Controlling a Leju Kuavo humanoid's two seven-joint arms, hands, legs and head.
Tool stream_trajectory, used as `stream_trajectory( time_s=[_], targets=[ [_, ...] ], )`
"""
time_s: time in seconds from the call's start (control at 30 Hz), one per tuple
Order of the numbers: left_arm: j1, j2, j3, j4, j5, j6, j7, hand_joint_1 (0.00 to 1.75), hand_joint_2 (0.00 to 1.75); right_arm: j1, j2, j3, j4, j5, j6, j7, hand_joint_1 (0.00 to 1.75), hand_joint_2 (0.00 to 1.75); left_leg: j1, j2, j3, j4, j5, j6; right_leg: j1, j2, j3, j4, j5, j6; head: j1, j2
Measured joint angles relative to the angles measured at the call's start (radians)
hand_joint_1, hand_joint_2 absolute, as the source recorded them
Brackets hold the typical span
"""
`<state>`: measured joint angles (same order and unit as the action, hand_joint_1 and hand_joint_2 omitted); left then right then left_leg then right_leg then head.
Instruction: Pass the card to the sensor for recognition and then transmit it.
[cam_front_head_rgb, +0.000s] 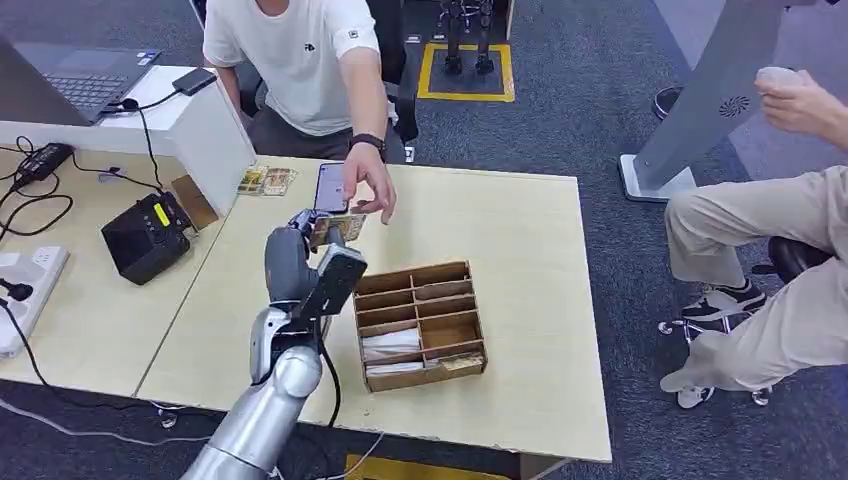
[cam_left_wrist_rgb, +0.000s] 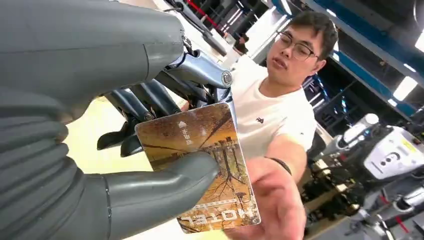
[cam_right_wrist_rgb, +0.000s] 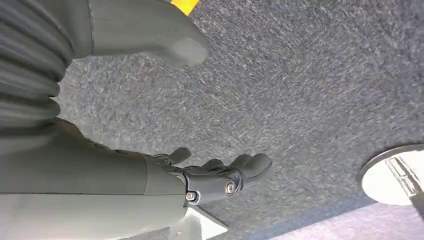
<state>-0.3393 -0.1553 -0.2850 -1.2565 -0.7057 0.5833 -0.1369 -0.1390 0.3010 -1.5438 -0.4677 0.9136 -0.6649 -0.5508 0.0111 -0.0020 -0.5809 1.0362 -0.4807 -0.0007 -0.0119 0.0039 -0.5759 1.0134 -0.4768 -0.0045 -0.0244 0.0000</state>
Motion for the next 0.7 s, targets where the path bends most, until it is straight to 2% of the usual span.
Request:
stream_trajectory(
  time_s=[0.27, 0.37, 0.4, 0.43, 0.47, 0.5, 0.7],
  targets=[
    [-0.063, 0.000, 0.022, 0.100, -0.025, 0.014, 0.027, 1.75, 1.75, -0.005, -0.001, 0.000, 0.008, 0.019, 0.000, 0.004, 0.00, 1.75, 0.000, 0.000, 0.000, 0.000, 0.000, 0.000, 0.000, 0.000, 0.000, 0.000, 0.000, 0.000, 0.000, 0.000],
    [-0.086, 0.000, 0.026, 0.144, -0.046, -0.012, 0.050, 1.75, 1.75, -0.006, -0.001, 0.000, 0.011, 0.031, 0.000, 0.005, 0.00, 1.75, 0.000, 0.000, 0.000, 0.000, 0.000, 0.000, 0.000, 0.000, 0.000, 0.000, 0.000, 0.000, 0.000, 0.000],
    [-0.092, 0.000, 0.026, 0.156, -0.049, -0.019, 0.054, 1.47, 1.75, -0.006, -0.001, 0.000, 0.013, 0.032, 0.000, 0.005, 0.00, 1.75, 0.000, 0.000, 0.000, 0.000, 0.000, 0.000, 0.000, 0.000, 0.000, 0.000, 0.000, 0.000, 0.000, 0.000],
    [-0.099, 0.000, 0.026, 0.166, -0.051, -0.024, 0.057, 0.59, 1.75, -0.007, -0.001, 0.000, 0.014, 0.032, 0.000, 0.008, 0.00, 1.75, 0.000, 0.000, 0.000, 0.000, 0.000, 0.000, 0.000, 0.000, 0.000, 0.000, 0.000, 0.000, 0.000, 0.000],
    [-0.103, 0.000, 0.026, 0.174, -0.051, -0.029, 0.059, 0.59, 1.75, -0.007, -0.001, 0.000, 0.015, 0.032, 0.000, 0.009, 0.00, 1.75, 0.000, 0.000, 0.000, 0.000, 0.000, 0.000, 0.000, 0.000, 0.000, 0.000, 0.000, 0.000, 0.000, 0.000],
    [-0.107, 0.000, 0.026, 0.182, -0.051, -0.030, 0.060, 0.00, 1.75, -0.007, -0.001, 0.000, 0.015, 0.033, 0.000, 0.009, 0.00, 1.75, 0.000, 0.000, 0.000, 0.000, 0.000, 0.000, 0.000, 0.000, 0.000, 0.000, 0.000, 0.000, 0.000, 0.000],
    [-0.121, -0.011, 0.026, 0.221, -0.038, -0.038, 0.067, 0.00, 1.75, -0.007, -0.001, 0.000, 0.015, 0.034, 0.000, 0.021, 0.00, 1.75, 0.000, 0.000, 0.000, 0.000, 0.000, 0.000, 0.000, 0.000, 0.000, 0.000, 0.000, 0.000, 0.000, 0.000]
  ],
)
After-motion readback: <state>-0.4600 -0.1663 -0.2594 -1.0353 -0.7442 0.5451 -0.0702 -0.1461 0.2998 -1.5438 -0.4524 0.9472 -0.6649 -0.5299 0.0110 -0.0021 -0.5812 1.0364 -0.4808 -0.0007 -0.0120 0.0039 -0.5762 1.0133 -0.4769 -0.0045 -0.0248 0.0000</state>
